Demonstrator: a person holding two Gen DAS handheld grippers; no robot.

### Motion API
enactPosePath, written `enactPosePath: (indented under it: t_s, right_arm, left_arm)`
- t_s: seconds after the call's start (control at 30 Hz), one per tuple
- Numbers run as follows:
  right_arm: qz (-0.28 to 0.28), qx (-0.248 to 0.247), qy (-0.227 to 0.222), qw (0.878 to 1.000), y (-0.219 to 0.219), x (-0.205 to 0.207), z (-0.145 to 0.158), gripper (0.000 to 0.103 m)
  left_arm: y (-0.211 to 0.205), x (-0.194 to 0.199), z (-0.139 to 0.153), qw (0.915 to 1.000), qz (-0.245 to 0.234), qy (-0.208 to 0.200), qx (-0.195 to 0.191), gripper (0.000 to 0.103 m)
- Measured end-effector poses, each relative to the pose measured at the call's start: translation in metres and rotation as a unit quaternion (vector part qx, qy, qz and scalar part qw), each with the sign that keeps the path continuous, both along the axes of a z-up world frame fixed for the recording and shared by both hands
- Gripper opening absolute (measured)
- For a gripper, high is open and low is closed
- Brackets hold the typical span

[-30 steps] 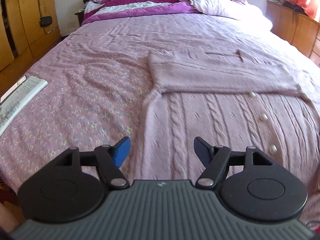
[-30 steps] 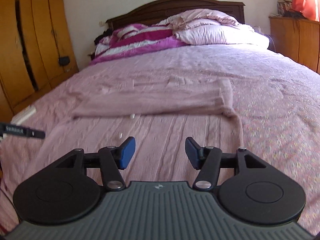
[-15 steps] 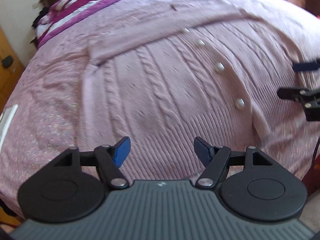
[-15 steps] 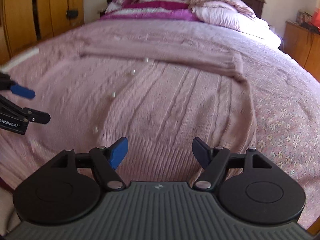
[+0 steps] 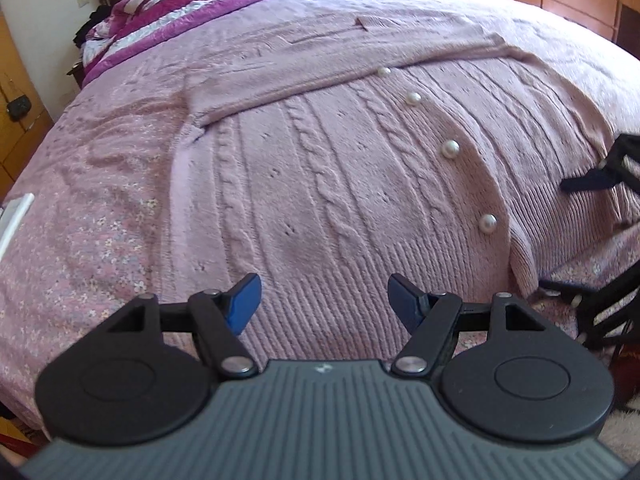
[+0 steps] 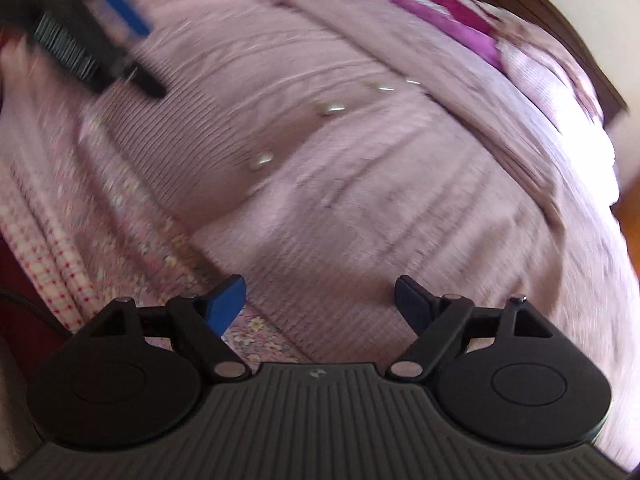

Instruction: Fold small clothes

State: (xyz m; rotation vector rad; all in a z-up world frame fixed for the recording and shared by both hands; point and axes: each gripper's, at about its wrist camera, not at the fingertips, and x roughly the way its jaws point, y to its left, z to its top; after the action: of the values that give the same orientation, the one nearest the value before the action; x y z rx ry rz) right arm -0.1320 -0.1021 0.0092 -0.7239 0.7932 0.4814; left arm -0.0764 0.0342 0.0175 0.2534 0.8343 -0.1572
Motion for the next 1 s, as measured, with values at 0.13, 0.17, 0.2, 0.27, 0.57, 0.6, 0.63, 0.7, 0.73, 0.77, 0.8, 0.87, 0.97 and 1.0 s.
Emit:
enactPosePath:
  t_s: [0.13,0.17,0.2,0.27,0.57,0.6,0.63,0.7,0.73,0.77,0.8,0.87,0.97,1.0]
  right_arm:
    - [0.03,-0.049,-0.034,0.998,0.02,0.001,-0.012,0.088]
    - [0.033,-0.049,-0.04,0.997,0.022,0.002,-0.012,0.088]
    - [0.033,-0.045,-0.043,0.998,0.022,0.002,-0.011,0.088]
    - [0.029,-0.031,-0.045,0.998,0.021,0.004,-0.008,0.088]
    - [-0.042,0.081,-0.097,0.991,0.006,0.019,0.024,0.087]
    - [-0.05,0.096,-0.1,0.989,0.002,0.023,0.028,0.087]
    - [-0.06,0.111,-0.102,0.987,-0.001,0.025,0.031,0.087]
    - [-0.077,0.137,-0.101,0.983,-0.006,0.029,0.037,0.087]
    - [-0.086,0.146,-0.099,0.981,-0.008,0.031,0.039,0.087]
    - [-0.093,0.153,-0.097,0.979,-0.01,0.033,0.04,0.087]
    - [-0.099,0.158,-0.095,0.978,-0.011,0.035,0.042,0.087]
    - [-0.106,0.163,-0.094,0.976,-0.012,0.037,0.043,0.087]
    - [-0.117,0.17,-0.099,0.974,-0.012,0.035,0.046,0.087]
    - [-0.12,0.173,-0.101,0.972,-0.012,0.035,0.046,0.087]
  left_arm:
    - [0.007,0.001,0.003,0.9999,0.01,-0.004,-0.012,0.071]
    - [0.008,0.0,0.003,0.9998,0.01,-0.004,-0.015,0.071]
    - [0.009,0.0,0.003,0.9998,0.009,-0.004,-0.017,0.072]
    - [0.01,-0.001,0.002,0.9998,0.004,-0.004,-0.02,0.071]
    - [-0.003,-0.007,0.0,0.9988,-0.038,-0.013,-0.029,0.072]
    - [-0.005,-0.008,0.0,0.9984,-0.046,-0.015,-0.03,0.072]
    - [-0.006,-0.009,0.001,0.9979,-0.054,-0.018,-0.031,0.072]
    - [-0.01,-0.013,0.002,0.9969,-0.069,-0.024,-0.028,0.072]
    - [-0.011,-0.014,0.002,0.9965,-0.074,-0.026,-0.027,0.072]
    - [-0.012,-0.016,0.003,0.9959,-0.081,-0.029,-0.028,0.072]
    - [-0.013,-0.017,0.004,0.9954,-0.086,-0.031,-0.031,0.072]
    - [-0.015,-0.018,0.004,0.9941,-0.098,-0.03,-0.036,0.072]
    - [-0.021,-0.02,0.001,0.9927,-0.114,-0.025,-0.031,0.072]
    - [-0.023,-0.02,-0.001,0.9924,-0.118,-0.023,-0.026,0.072]
